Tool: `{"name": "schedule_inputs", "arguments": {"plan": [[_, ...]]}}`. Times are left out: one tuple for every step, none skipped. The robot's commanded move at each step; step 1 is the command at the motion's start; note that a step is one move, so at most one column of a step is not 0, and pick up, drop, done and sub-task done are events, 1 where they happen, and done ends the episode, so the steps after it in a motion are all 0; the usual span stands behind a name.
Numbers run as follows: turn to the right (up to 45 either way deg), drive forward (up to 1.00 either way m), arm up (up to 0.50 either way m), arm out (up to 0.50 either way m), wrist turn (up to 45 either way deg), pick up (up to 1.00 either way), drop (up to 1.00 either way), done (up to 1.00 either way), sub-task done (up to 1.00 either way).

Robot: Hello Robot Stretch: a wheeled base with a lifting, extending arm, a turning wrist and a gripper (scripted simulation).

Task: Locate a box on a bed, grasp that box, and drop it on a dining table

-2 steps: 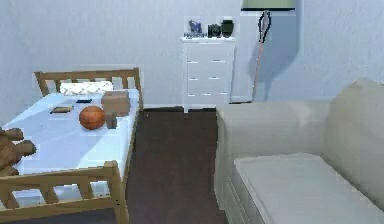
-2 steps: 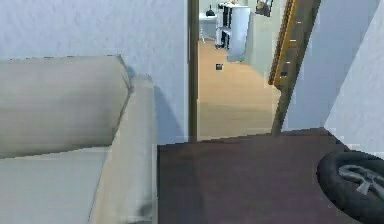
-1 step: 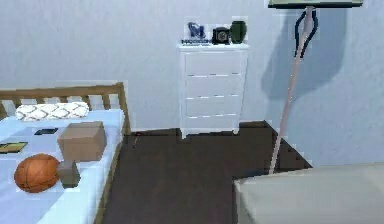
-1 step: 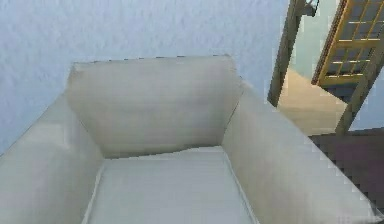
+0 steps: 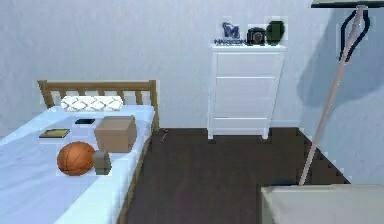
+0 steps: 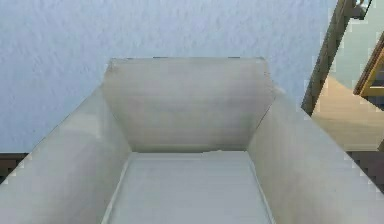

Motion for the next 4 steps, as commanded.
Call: {"name": "schedule_inputs", "arguments": {"plan": [[0.0, 0.75, 0.00, 0.00, 0.0, 0.00, 0.00, 0.00, 0.00], [-45.0, 0.00, 0.00, 0.00, 0.0, 0.00, 0.00, 0.00, 0.00], [-45.0, 0.00, 0.00, 0.00, 0.0, 0.00, 0.00, 0.00, 0.00], [-39.0, 0.00, 0.00, 0.00, 0.0, 0.00, 0.00, 0.00, 0.00]]}}
